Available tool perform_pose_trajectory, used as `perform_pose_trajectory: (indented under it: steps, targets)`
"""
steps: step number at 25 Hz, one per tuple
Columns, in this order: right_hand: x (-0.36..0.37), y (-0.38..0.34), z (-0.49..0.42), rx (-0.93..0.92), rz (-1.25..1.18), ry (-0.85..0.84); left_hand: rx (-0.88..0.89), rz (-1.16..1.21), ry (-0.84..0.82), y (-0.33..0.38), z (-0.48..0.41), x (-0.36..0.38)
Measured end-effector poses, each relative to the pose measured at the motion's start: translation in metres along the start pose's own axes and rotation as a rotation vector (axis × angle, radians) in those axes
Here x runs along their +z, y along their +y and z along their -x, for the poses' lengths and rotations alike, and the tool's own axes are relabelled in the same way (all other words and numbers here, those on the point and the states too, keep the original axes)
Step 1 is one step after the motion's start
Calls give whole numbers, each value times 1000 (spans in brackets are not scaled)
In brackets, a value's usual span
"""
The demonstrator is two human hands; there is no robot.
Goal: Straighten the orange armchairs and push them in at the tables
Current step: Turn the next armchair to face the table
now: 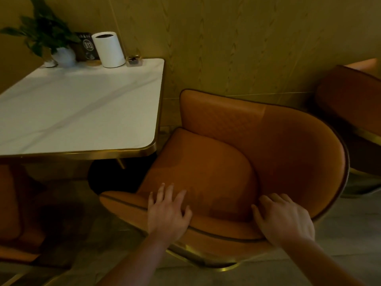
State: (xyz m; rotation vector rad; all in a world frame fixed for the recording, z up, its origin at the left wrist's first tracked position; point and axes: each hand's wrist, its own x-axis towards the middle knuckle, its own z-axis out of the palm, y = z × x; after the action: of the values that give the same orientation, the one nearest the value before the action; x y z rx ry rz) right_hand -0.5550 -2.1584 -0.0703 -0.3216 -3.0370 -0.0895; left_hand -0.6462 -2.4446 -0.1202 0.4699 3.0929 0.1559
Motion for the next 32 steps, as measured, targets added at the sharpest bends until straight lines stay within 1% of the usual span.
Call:
perform_pose_trajectory:
  steps: [3,7,12,17,21,28,32]
  targets:
    - [3,11,-25,-9,-8,20,-19,-16,-35,7,-26,4]
    - [10,32,-63,-26,16,97,-40,-29,-28,24,-62,10]
    - [14,60,-102,-89,44,140,-70,-48,-39,48,-94,17]
    - [16,88,-134,-146,38,151,-104,-32,-7,75,-115,17]
    - [18,106,-157,-184,24,158,-139,-23,-33,93,-132,13]
    - [28,131,-202,-186,-17,179,-175,-19,8,116,-164,15]
    - [35,144,-229,-206,-6,208,-193,-31,-9,127,-187,18]
